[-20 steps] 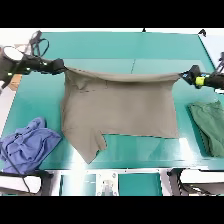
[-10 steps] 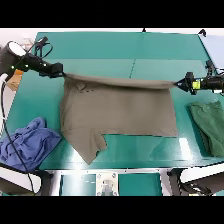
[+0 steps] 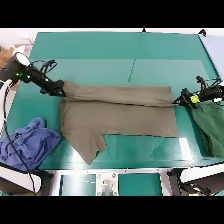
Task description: Fold the shirts.
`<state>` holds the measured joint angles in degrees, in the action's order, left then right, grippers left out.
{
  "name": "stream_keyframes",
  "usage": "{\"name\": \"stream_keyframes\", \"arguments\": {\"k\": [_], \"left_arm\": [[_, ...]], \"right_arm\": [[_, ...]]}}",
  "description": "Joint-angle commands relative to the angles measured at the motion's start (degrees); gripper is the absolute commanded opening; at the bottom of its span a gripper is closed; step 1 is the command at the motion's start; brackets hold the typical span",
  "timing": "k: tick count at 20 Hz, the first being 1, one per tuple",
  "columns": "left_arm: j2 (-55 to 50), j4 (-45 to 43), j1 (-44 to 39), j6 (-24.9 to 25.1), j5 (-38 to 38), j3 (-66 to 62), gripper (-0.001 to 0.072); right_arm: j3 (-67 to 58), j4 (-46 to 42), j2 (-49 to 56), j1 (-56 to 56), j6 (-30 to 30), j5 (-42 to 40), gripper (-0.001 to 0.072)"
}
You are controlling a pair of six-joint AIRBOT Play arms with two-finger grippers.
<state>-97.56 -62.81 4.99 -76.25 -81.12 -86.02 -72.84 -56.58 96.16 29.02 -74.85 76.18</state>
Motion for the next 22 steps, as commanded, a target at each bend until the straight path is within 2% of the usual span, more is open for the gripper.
{"name": "stream_keyframes", "arguments": {"k": [1,2,3,4,5,6,10,14,17,18,19,20,22], "left_arm": [[-0.04,0.09,0.04,-0.28,-0.31,1.68,0.0031],[-0.04,0.74,0.04,-0.28,-0.33,1.68,0.0031],[-0.04,1.75,0.04,-0.26,-0.31,1.68,0.0031],[-0.04,2.21,0.04,-0.26,-0.33,1.68,0.0037],[-0.02,2.34,0.04,-0.48,-0.52,1.68,0.0262],[-0.02,2.29,0.07,-1.97,-1.18,1.68,0.0448],[1.44,2.12,0.7,-4.5,-9.75,3.98,0.0446],[16.39,-0.94,0.7,-4.26,-6.64,20.96,0.0419],[33.51,-2.84,0.7,-5.77,-2.49,37.24,0.0419],[38.93,-2.78,0.7,-7.63,-0.35,42.21,0.0421],[44.24,-2.1,0.7,-9.79,2.58,47.3,0.0452],[48.57,-0.13,0.68,-10.82,5.57,52.06,0.0449],[52.48,5.64,0.22,-10.73,10.4,59.23,0.0449]], "right_arm": [[0.85,-0.87,-0.02,0.0,-0.17,-0.81,0.0017],[0.85,-0.87,-0.02,0.0,-0.2,-0.81,0.003],[0.83,-0.87,-0.02,0.02,-0.2,-0.81,0.0133],[0.79,-0.9,-0.02,0.02,-0.2,-0.74,0.0201],[0.46,-0.96,-0.04,0.09,-0.26,-0.17,0.0219],[-0.11,-1.2,-0.26,0.24,-1.22,1.29,0.0276],[2.56,-7.32,-7.34,1.95,-5.84,4.79,0.0282],[19.02,-10.86,-24.24,5.68,-11.32,4.76,0.0215],[34.07,-11.61,-39.93,9.35,-15.13,3.93,0.0214],[38.07,-11.61,-44.63,9.68,-16.11,2.43,0.0238],[41.57,-11.61,-48.65,9.66,-16.48,0.63,0.0327],[44.68,-11.58,-51.76,9.66,-17.11,-1.42,0.0374],[48.68,-10.43,-53.51,9.66,-18.08,-3.37,0.0371]]}}
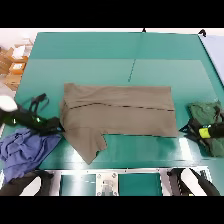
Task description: Fold the shirts.
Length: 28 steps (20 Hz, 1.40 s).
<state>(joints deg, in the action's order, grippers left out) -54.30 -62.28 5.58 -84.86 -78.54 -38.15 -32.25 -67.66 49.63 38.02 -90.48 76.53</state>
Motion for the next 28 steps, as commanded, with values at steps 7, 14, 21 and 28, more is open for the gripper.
{"name": "stream_keyframes", "arguments": {"k": [7,14,21,28], "left_arm": [[8.87,18.12,-13.16,-2.29,29.09,26.45,0.0448],[8.87,27.06,-13.16,1.4,35.54,30.91,0.043],[8.9,31.01,-13.14,7.32,35.54,30.75,0.0031],[9.01,19.67,-12.98,3.48,24.85,23.3,0.026]], "right_arm": [[16.83,12.02,-4.15,-0.81,-0.61,-15.98,0.037],[17.38,19.21,3.02,-8.28,-0.52,-26.73,0.0346],[15.91,19.12,2.99,-8.22,2.95,-26.01,0.0017],[15.26,18.56,2.97,-8.15,4.44,-24.61,0.0199]]}}
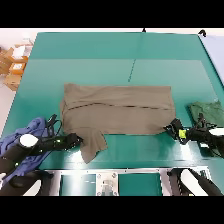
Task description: Fold the shirts.
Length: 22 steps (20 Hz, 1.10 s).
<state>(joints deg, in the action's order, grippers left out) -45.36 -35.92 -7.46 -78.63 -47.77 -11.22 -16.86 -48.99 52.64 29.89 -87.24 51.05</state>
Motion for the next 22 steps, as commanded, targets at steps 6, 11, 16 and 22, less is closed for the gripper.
{"name": "stream_keyframes", "arguments": {"k": [6,11,16,22], "left_arm": [[5.66,-27.04,0.07,-16.28,-26.36,-10.05,0.026],[15.17,-23.96,0.07,-26.16,-12.87,-1.46,0.072],[14.88,-8.68,0.07,-24.72,6.27,8.61,0.072],[14.88,11.87,0.07,-13.73,12.33,14.73,0.0631]], "right_arm": [[-0.13,-0.11,-0.02,-0.02,2.27,1.49,0.0285],[-0.15,-0.07,-0.02,-0.02,2.45,1.44,0.0287],[-0.15,-0.07,-0.02,-0.02,3.76,1.4,0.0285],[-0.13,-0.07,-0.02,-0.02,3.72,1.27,0.0292]]}}
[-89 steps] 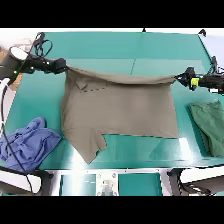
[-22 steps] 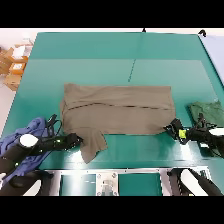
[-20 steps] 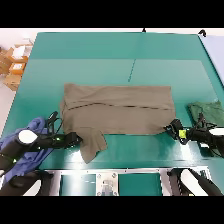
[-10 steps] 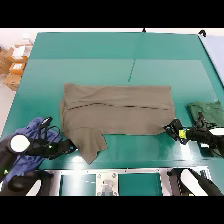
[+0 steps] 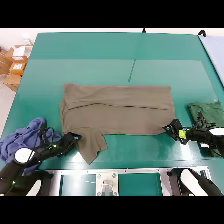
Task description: Fold the shirts.
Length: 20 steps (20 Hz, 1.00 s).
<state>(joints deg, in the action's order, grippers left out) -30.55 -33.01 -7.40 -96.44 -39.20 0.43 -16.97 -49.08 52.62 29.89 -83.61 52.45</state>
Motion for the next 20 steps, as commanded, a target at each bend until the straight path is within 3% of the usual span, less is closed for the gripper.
{"name": "stream_keyframes", "arguments": {"k": [1,2,3,4,5,6,7,8,9,10,11,13,17,20], "left_arm": [[0.07,11.28,0.0,5.18,4.33,4.07,0.0599],[0.07,12.85,0.0,7.43,4.33,4.31,0.0595],[0.07,14.05,0.0,9.68,4.26,4.2,0.035],[0.07,15.47,0.0,12.26,4.42,4.15,0.0111],[0.07,15.65,0.0,13.51,4.57,4.15,0.0032],[0.04,15.3,0.0,14.08,4.66,4.15,0.0031],[0.07,15.23,0.0,14.1,4.9,4.15,0.0031],[0.07,15.28,0.0,14.16,5.44,4.09,0.0031],[0.07,15.28,0.0,15.45,5.68,3.48,0.0031],[0.09,15.26,0.0,17.07,5.64,2.27,0.003],[0.24,15.02,0.0,17.97,5.31,0.26,0.003],[0.24,10.75,0.0,18.73,2.45,-5.51,0.003],[0.24,-10.54,0.0,7.65,-8.07,-18.43,0.0029],[0.2,-21.16,0.0,2.64,-10.99,-25.94,0.0029]], "right_arm": [[-0.04,0.04,0.0,-0.02,0.09,-0.09,0.0307],[-0.04,0.0,0.0,-0.02,0.09,0.09,0.0403],[-0.04,0.0,0.0,-0.02,0.09,0.31,0.0453],[-0.02,0.0,-0.02,-0.02,0.09,0.76,0.0453],[-0.02,0.02,0.0,-0.02,0.07,1.01,0.0453],[-0.02,0.0,0.0,-0.02,0.07,0.98,0.0452],[-0.02,0.0,0.0,-0.02,0.04,0.98,0.0401],[-0.02,0.0,0.0,-0.02,0.07,1.03,0.0285],[-0.02,-0.02,0.0,-0.02,0.09,1.18,0.0214],[-0.07,0.0,-0.04,-0.02,0.09,1.27,0.0077],[-0.46,-0.02,-0.04,-0.02,0.13,2.03,0.0018],[-2.32,-0.52,-0.48,-0.02,0.13,5.2,0.0017],[-7.26,-7.74,-4.81,-0.02,-3.56,11.43,0.0016],[-10.01,-8.37,-5.33,-0.04,-4.42,14.14,0.0017]]}}
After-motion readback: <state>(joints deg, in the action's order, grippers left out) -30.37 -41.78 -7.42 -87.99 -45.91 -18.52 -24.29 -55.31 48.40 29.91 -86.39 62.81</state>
